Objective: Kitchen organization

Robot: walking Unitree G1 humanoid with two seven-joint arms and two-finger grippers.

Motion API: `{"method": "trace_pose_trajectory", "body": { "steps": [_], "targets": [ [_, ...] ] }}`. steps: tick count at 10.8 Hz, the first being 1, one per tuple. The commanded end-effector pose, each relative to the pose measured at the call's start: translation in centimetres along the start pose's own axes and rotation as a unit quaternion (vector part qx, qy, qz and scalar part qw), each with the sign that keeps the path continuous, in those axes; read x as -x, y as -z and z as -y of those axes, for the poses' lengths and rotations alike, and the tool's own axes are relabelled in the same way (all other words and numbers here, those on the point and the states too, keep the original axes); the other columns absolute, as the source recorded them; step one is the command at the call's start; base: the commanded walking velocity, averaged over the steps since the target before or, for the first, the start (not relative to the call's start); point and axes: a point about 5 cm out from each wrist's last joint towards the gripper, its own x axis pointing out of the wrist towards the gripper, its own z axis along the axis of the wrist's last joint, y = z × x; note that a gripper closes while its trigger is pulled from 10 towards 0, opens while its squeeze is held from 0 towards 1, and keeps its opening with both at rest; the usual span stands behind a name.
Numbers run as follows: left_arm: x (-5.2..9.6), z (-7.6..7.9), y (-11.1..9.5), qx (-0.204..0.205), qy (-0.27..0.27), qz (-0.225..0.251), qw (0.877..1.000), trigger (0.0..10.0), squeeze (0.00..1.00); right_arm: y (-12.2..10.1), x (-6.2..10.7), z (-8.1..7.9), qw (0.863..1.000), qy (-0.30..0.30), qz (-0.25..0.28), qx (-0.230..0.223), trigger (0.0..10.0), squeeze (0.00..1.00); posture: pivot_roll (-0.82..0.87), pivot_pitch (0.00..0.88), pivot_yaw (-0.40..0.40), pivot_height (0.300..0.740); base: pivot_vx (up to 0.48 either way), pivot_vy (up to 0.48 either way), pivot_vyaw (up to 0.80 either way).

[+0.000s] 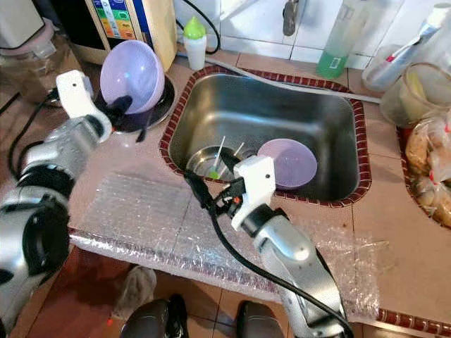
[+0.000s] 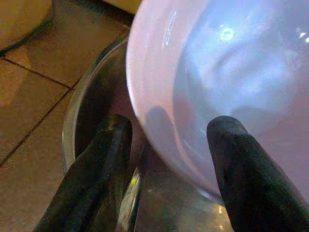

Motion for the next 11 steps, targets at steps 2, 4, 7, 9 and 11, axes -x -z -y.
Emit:
{"method": "trace_pose_trajectory", "body": {
  "steps": [2,4,7,9,11],
  "targets": [
    [0.6,-1.3,1.5,-0.012,-0.011,-0.037,0.999,7.7,0.0,0.2,-0.4,-0.1,1.0,-0.005,0.003,-0.001,10.0,0.0,-0.15,0.152,0.062,0.74,0.0,0.0,0.0],
    [1.4,-1.7,1.4,-0.026,-0.006,-0.043,0.999,8.1,0.0,0.2,-0.7,0.0,1.0,-0.006,0.006,-0.001,10.0,0.0,-0.14,0.145,0.067,0.74,0.0,0.0,0.0],
    [2.9,-2.1,2.1,-0.037,0.002,-0.06,0.998,7.4,0.0,0.3,-1.0,0.2,1.0,-0.006,0.01,-0.001,10.0,0.0,-0.12,0.134,0.071,0.74,0.0,0.0,0.0],
    [4.6,-1.9,3.1,-0.048,0.014,-0.081,0.995,6.9,0.0,0.3,-1.4,0.2,1.0,-0.011,0.017,-0.002,10.0,0.0,-0.11,0.129,0.072,0.74,0.0,0.0,0.0],
    [6.5,-1.0,4.2,-0.057,0.038,-0.103,0.992,6.3,0.0,-0.3,-1.9,0.9,0.999,-0.022,0.032,-0.001,10.0,0.0,-0.08,0.117,0.073,0.74,0.0,0.0,0.0]
  ]
}}
